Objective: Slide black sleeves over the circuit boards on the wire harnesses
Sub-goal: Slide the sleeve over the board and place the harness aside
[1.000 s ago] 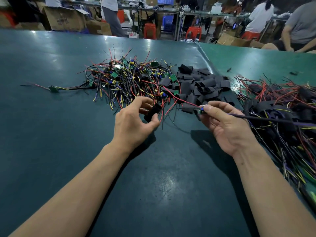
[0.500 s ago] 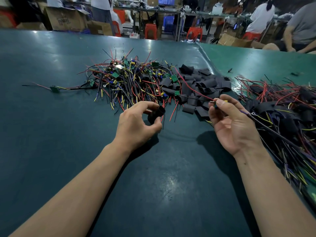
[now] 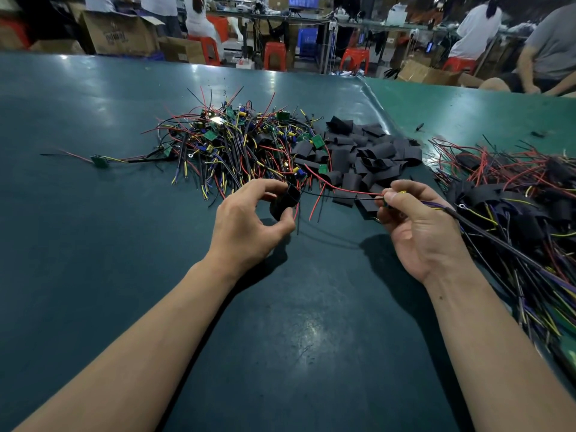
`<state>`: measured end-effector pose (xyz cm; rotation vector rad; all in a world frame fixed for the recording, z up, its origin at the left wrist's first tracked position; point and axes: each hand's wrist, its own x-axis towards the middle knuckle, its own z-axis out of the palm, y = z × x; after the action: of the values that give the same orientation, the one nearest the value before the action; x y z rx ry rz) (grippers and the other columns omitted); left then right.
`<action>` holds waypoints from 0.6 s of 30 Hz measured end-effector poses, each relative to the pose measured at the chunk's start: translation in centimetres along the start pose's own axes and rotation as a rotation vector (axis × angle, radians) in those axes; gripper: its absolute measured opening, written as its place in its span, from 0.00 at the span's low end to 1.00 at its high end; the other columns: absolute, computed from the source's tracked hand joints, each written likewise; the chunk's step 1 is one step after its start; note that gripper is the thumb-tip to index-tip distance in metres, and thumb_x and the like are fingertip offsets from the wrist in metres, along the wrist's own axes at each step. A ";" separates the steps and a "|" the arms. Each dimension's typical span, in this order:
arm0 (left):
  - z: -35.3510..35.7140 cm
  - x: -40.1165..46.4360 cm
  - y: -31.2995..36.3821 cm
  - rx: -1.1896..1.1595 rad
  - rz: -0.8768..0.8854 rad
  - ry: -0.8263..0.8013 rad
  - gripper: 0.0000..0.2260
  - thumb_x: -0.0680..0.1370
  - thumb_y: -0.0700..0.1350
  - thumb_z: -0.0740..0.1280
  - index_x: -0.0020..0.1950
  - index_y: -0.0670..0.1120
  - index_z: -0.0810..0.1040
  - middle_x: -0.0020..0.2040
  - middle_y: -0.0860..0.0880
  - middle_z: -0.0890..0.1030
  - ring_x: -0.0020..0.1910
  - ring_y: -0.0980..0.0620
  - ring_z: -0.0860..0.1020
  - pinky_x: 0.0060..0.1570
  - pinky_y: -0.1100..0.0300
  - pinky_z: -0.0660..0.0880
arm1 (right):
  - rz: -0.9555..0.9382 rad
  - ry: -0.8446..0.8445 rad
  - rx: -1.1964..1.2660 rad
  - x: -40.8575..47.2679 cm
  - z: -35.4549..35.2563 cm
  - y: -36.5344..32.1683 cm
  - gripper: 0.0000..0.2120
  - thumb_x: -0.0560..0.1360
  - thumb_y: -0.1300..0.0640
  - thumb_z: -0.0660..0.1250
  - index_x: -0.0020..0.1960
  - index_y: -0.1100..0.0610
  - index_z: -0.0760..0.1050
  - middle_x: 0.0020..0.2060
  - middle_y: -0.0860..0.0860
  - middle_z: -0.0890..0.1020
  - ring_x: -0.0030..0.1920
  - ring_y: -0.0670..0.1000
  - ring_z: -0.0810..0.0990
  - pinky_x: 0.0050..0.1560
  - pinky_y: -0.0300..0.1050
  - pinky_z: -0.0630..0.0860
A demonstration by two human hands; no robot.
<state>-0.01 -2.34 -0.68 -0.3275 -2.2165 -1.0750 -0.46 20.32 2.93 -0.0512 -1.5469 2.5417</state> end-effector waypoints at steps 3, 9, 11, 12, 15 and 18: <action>0.0 0.0 0.0 0.015 -0.010 0.023 0.14 0.70 0.41 0.74 0.56 0.46 0.81 0.50 0.54 0.83 0.48 0.58 0.81 0.51 0.68 0.73 | 0.013 -0.031 -0.009 0.0 0.0 0.0 0.12 0.74 0.73 0.64 0.41 0.57 0.76 0.32 0.50 0.81 0.34 0.47 0.80 0.36 0.36 0.76; -0.1 0.1 -0.1 0.041 -0.014 0.025 0.14 0.70 0.41 0.74 0.55 0.46 0.81 0.50 0.53 0.83 0.48 0.57 0.81 0.50 0.70 0.71 | 0.002 -0.048 0.008 -0.1 0.0 0.0 0.12 0.75 0.73 0.63 0.42 0.58 0.75 0.32 0.50 0.81 0.34 0.47 0.80 0.36 0.36 0.76; -0.1 0.1 -0.2 0.050 -0.003 0.020 0.14 0.70 0.41 0.75 0.55 0.46 0.81 0.50 0.53 0.83 0.47 0.57 0.80 0.50 0.68 0.72 | -0.009 -0.038 0.026 -0.2 0.0 0.0 0.12 0.75 0.73 0.63 0.42 0.58 0.76 0.33 0.50 0.80 0.35 0.48 0.80 0.37 0.37 0.76; 0.0 0.1 -0.2 0.055 0.001 0.018 0.14 0.70 0.41 0.75 0.55 0.46 0.81 0.50 0.53 0.83 0.47 0.56 0.80 0.50 0.68 0.72 | -0.015 -0.030 0.038 -0.2 0.0 -0.1 0.12 0.75 0.73 0.63 0.42 0.58 0.76 0.33 0.50 0.80 0.35 0.48 0.80 0.37 0.37 0.76; 0.0 0.1 -0.2 0.059 0.008 0.017 0.13 0.70 0.42 0.74 0.54 0.46 0.81 0.50 0.52 0.83 0.46 0.55 0.80 0.50 0.66 0.73 | -0.016 -0.020 0.064 -0.1 -0.2 -0.3 0.12 0.75 0.73 0.63 0.41 0.57 0.76 0.32 0.50 0.81 0.35 0.48 0.81 0.37 0.37 0.76; 0.0 0.1 -0.2 0.057 0.010 0.024 0.13 0.70 0.42 0.74 0.54 0.45 0.81 0.50 0.53 0.83 0.46 0.56 0.80 0.50 0.67 0.73 | 0.010 -0.034 0.032 0.0 -0.2 -0.2 0.12 0.75 0.73 0.63 0.41 0.57 0.76 0.33 0.50 0.80 0.34 0.48 0.80 0.36 0.36 0.76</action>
<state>-0.18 -2.45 -0.71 -0.2991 -2.2169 -1.0039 -0.41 20.53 3.00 -0.0120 -1.5211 2.5876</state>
